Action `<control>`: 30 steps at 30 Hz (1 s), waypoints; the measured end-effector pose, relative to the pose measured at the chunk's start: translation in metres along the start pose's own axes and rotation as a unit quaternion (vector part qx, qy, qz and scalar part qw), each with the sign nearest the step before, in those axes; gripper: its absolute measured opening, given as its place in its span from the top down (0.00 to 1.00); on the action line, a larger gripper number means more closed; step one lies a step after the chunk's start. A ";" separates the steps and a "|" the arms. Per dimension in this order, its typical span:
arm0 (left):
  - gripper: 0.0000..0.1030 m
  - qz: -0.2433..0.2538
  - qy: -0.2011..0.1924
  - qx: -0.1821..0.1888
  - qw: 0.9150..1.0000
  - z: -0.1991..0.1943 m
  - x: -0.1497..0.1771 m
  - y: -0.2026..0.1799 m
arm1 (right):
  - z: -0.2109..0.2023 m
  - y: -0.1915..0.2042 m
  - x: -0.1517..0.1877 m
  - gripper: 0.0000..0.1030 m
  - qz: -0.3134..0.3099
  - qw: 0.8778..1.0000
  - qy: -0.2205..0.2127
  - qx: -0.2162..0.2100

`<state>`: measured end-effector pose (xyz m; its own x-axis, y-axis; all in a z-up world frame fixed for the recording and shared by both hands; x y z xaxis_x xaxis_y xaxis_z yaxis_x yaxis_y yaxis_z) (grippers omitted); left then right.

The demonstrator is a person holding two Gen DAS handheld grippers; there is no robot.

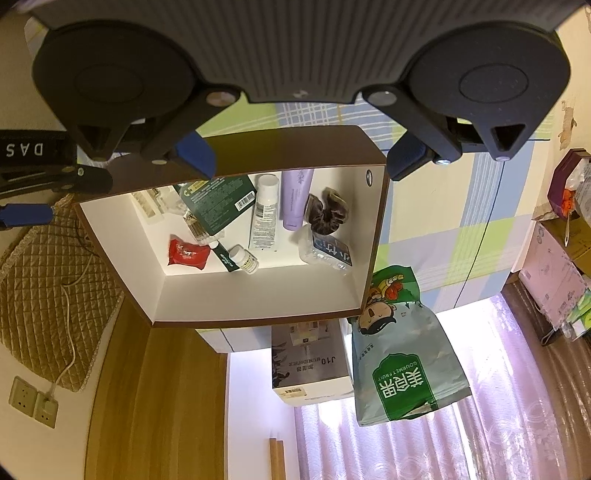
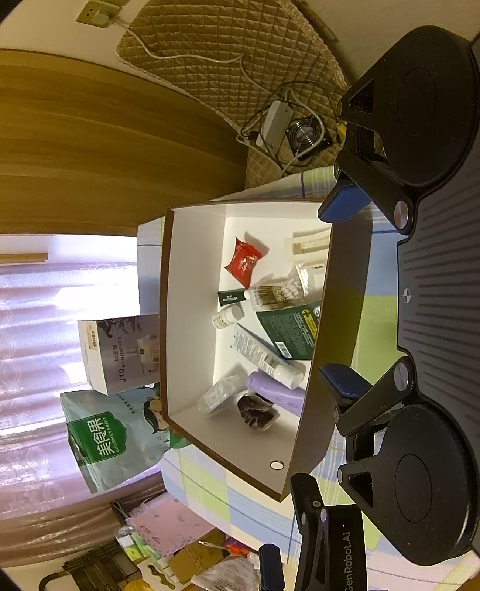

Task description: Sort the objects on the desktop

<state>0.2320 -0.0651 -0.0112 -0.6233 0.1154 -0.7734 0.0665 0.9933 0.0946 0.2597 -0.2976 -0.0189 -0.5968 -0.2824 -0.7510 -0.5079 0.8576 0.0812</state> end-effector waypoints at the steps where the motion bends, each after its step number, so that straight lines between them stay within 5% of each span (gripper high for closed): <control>1: 0.05 0.001 -0.001 -0.002 1.000 0.000 0.000 0.001 | 0.000 0.000 0.000 0.14 0.000 1.000 0.000 0.000; 30: 0.05 0.007 0.000 -0.010 1.000 0.006 0.002 0.012 | 0.002 0.003 -0.001 0.14 -0.003 1.000 -0.004 0.011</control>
<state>0.2356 -0.0532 -0.0155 -0.6230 0.1293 -0.7715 0.0592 0.9912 0.1183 0.2600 -0.2941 -0.0197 -0.5881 -0.2848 -0.7570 -0.4977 0.8652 0.0611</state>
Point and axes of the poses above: each gripper's, at about its wrist camera, not at the fingertips, and z roughly the way its jaws point, y to its left, x to its underside, the point moved 10 cm from there along z, roughly the way its jaws point, and after that the axes turned 10 degrees about -y, right-handed, at the moved point
